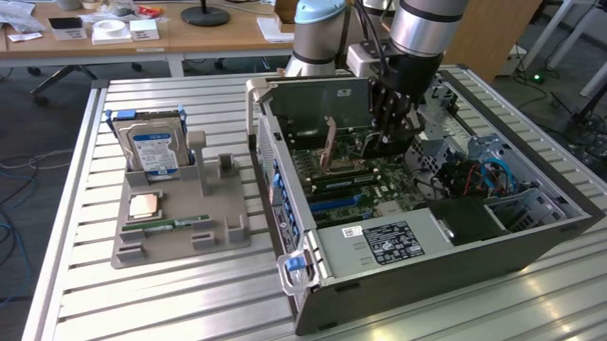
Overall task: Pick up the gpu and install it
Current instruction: 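Insert the gpu into the slot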
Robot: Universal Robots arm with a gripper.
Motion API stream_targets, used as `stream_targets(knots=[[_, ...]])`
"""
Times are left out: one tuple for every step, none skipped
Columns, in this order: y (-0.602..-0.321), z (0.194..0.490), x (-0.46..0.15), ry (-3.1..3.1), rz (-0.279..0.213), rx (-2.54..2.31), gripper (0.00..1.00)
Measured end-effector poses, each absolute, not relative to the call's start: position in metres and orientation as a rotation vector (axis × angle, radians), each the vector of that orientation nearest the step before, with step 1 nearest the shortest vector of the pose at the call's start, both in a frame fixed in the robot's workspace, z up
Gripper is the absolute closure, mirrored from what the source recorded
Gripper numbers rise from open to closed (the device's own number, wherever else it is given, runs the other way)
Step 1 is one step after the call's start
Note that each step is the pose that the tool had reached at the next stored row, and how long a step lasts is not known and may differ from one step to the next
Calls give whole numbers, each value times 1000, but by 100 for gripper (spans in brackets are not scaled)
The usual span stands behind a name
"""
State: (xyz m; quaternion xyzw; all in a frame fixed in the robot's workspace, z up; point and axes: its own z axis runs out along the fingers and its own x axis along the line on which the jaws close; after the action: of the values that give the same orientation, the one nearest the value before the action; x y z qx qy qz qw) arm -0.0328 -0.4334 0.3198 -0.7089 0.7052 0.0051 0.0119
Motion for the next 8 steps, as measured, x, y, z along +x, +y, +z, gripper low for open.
stream_targets(knots=[[-433,319,-33,2199,16,-2211,74],[-433,319,-33,2199,16,-2211,74],[-433,319,-33,2199,16,-2211,74],[-433,319,-33,2199,16,-2211,74],[-433,319,-33,2199,16,-2211,74],[-433,319,-33,2199,16,-2211,74],[-433,319,-33,2199,16,-2211,74],[-433,319,-33,2199,16,-2210,74]])
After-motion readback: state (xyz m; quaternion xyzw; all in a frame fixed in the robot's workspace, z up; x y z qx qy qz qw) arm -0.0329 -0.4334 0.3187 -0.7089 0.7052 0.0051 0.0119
